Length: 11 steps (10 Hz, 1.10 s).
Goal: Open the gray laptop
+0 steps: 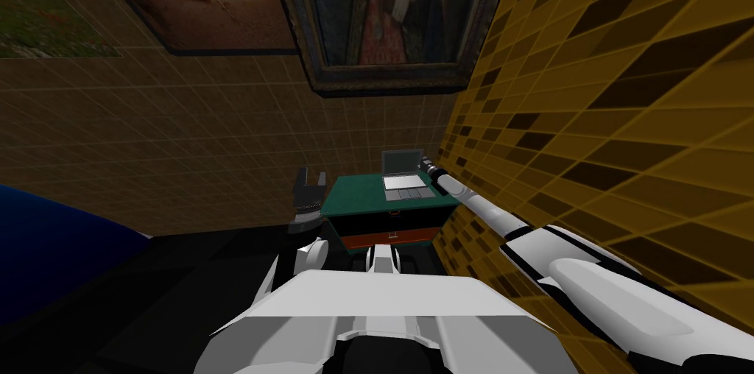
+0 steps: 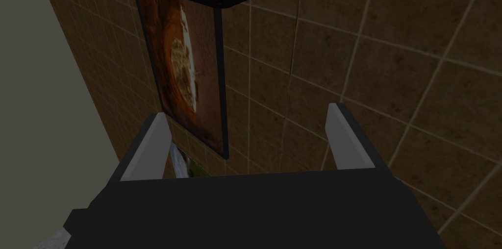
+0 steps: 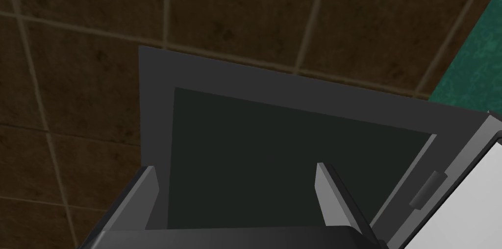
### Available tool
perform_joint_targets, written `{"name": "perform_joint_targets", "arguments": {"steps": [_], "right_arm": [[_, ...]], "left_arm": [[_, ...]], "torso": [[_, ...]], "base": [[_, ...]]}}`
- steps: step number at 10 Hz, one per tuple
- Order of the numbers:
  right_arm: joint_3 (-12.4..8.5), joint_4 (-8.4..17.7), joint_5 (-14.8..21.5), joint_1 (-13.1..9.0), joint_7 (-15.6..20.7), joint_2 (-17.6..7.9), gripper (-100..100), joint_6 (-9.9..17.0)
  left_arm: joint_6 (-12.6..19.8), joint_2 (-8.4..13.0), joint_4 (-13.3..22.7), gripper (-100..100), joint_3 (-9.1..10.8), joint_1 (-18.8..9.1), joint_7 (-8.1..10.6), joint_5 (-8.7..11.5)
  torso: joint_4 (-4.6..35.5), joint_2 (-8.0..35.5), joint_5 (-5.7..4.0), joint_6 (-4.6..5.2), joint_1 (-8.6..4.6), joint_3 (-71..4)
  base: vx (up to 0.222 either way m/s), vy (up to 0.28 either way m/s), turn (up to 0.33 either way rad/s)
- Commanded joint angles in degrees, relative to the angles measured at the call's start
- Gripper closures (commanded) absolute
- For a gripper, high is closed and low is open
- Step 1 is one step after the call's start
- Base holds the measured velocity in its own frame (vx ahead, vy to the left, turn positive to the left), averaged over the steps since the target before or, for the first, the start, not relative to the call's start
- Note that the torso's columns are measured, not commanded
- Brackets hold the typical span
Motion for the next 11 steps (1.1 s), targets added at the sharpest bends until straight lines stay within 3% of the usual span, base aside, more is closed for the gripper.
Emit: {"name": "perform_joint_targets", "arguments": {"steps": [1, 6, 7, 8, 9, 10, 11], "right_arm": [[-3.7, -0.6, 1.6, 1.1, 0.9, 1.6, -100, -1.4], [-2.3, 4.1, 7.4, -2.7, 3.5, -1.6, -100, 0.3], [-3.4, 4.1, 7.4, -2.7, 3.5, -1.6, -100, 0.3], [-2.0, 5.2, 8.8, -3.6, 4.2, -2.4, -100, 0.6], [-1.7, 4.9, 7.6, -3.5, 3.7, -2.4, -100, 0.8], [-2.5, 7.7, 7.5, -3.6, 3.5, -3.5, -100, 1.7], [-2.5, 7.7, 7.5, -3.6, 3.5, -3.5, -100, 1.7]], "left_arm": [[0.0, 0.0, 0.0, 0, 0.0, 0.0, 0.0, 0.0], [0.0, 0.0, 0.0, 0, 0.0, 0.0, 0.0, 0.0], [0.0, 0.0, 0.0, 0, 0.0, 0.0, 0.0, 0.0], [0.0, 0.0, 0.0, 0, 0.0, 0.0, 0.0, 0.0], [0.0, 0.0, 0.0, 0, 0.0, 0.0, 0.0, 0.0], [0.0, 0.0, 0.0, 0, 0.0, 0.0, 0.0, 0.0], [0.0, 0.0, 0.0, 0, 0.0, 0.0, 0.0, 0.0]], "torso": [[0.0, 0.0, -0.02, -0.01, 0.0, 0.0], [0.0, -0.1, -0.02, -0.01, -0.03, -0.1], [0.0, -0.1, -0.02, 0.0, -0.02, 0.0], [0.0, 0.0, -0.01, 0.01, -0.02, 0.0], [0.0, 0.0, -0.02, -0.01, -0.01, 0.0], [0.0, 0.0, -0.02, 0.0, 0.01, 0.0], [0.0, 0.1, -0.04, -0.08, -0.09, 0.1]], "base": [[0.0, 0.0, 0.0], [0.016, -0.015, 0.037], [0.012, -0.013, 0.014], [0.01, -0.014, 0.025], [0.006, -0.008, 0.008], [-0.058, -0.048, 0.329], [-0.072, -0.055, 0.269]]}}
